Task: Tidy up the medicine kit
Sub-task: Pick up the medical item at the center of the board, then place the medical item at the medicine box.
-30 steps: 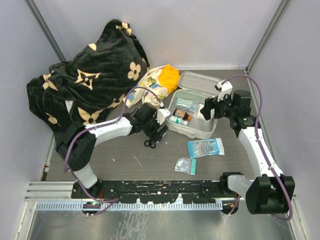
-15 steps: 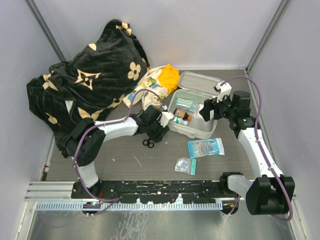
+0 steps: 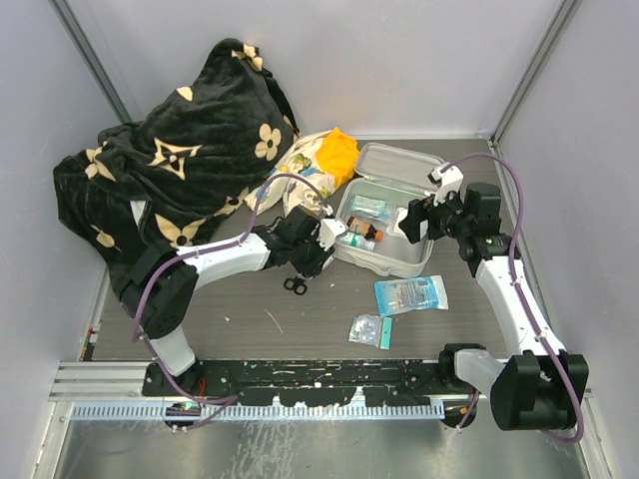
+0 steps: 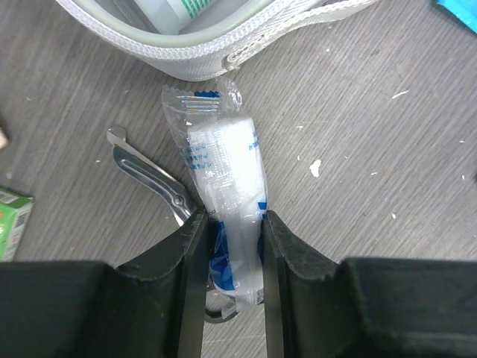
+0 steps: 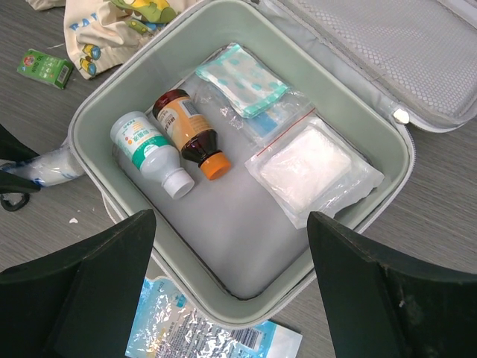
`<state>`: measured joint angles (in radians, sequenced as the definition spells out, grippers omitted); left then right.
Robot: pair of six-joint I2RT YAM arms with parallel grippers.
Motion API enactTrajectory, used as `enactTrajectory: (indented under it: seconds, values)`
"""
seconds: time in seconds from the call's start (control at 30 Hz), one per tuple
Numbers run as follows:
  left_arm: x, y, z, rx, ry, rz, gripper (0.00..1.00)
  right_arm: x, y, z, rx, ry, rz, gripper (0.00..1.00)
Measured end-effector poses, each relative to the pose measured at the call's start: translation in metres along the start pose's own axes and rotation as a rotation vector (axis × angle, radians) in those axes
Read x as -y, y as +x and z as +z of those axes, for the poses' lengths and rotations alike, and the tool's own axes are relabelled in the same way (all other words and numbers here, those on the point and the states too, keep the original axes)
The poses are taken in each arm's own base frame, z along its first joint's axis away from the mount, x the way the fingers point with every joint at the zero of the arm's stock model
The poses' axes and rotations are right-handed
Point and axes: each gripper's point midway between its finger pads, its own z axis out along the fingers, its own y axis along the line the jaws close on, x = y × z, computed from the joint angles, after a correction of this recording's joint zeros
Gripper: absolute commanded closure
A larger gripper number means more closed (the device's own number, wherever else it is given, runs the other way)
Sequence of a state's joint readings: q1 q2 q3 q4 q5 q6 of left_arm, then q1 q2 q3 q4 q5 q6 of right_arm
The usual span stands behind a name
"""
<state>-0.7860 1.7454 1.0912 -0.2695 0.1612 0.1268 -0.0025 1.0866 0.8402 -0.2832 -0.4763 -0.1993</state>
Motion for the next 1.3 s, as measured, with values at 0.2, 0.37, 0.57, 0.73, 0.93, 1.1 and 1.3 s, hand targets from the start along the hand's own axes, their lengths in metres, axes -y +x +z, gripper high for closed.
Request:
enactTrajectory:
  seconds: [0.2, 0.37, 0.57, 0.73, 0.93, 1.1, 1.3]
  values:
    - [0.0, -0.016, -0.03, 0.05, -0.01, 0.059, 0.79, 0.0, -0.004, -0.003, 0.014, 0.005, -0.01, 0.11]
    - [0.003, -0.024, -0.059, 0.082, -0.017, 0.087, 0.79, 0.001, -0.005, -0.004, 0.02, 0.009, -0.014, 0.11]
    - [0.011, -0.06, -0.081, 0.144, -0.01, 0.107, 0.78, 0.007, -0.005, -0.004, 0.017, 0.044, -0.012, 0.1]
    - [0.025, -0.103, -0.085, 0.219, 0.014, 0.086, 0.79, 0.04, -0.005, -0.012, 0.023, 0.187, 0.029, 0.09]
    - [0.036, -0.147, -0.054, 0.228, 0.058, -0.029, 0.8, 0.072, -0.011, -0.033, 0.063, 0.349, 0.064, 0.08]
    - [0.042, -0.178, -0.022, 0.23, 0.08, -0.131, 0.79, 0.079, -0.023, -0.048, 0.117, 0.414, 0.051, 0.07]
    - [0.049, -0.191, 0.017, 0.195, 0.105, -0.272, 0.79, 0.091, -0.023, -0.054, 0.124, 0.481, 0.056, 0.06]
